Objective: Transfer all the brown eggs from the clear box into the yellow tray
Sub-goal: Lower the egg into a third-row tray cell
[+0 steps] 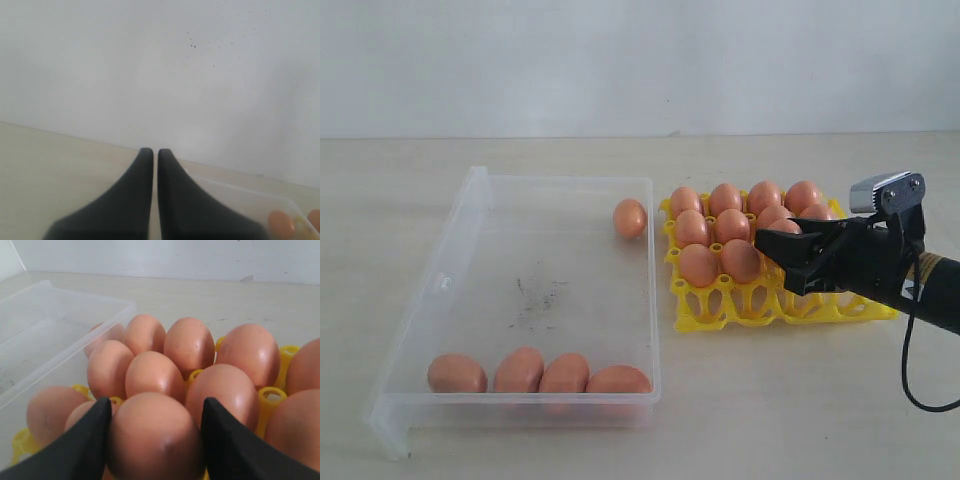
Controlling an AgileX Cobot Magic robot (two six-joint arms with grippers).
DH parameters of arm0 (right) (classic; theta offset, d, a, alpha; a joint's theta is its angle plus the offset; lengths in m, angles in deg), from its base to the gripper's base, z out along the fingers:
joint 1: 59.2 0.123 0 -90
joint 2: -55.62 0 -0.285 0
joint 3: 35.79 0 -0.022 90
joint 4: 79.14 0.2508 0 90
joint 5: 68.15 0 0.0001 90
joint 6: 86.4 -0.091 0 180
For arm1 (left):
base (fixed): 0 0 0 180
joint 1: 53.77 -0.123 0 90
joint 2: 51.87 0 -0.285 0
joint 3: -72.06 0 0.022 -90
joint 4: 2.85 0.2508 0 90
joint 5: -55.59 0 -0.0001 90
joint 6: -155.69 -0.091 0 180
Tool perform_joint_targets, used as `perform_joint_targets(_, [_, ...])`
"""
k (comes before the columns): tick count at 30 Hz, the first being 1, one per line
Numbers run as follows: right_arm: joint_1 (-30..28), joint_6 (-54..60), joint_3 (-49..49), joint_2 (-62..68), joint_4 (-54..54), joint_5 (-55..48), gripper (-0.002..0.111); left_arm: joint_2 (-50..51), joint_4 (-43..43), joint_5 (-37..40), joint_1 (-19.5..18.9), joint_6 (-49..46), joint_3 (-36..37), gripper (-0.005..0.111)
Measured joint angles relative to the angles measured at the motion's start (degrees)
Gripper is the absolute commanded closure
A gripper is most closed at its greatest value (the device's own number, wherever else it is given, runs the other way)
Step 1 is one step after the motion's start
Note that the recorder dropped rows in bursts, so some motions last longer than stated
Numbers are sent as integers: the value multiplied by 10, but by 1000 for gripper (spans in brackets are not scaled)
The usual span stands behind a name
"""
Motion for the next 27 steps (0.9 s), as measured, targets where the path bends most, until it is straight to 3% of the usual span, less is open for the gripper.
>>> perform_joint_targets(18, [0, -3, -4, 6, -18, -1, 107, 0, 0, 0, 0, 0, 0, 103])
perform_joint_targets(20, [0, -12, -4, 6, -16, -3, 96, 0, 0, 0, 0, 0, 0, 103])
perform_joint_targets(24, [0, -27, -4, 6, -13, -7, 61, 0, 0, 0, 0, 0, 0, 103])
perform_joint_targets(27, [0, -42, -4, 6, -9, -9, 56, 0, 0, 0, 0, 0, 0, 103])
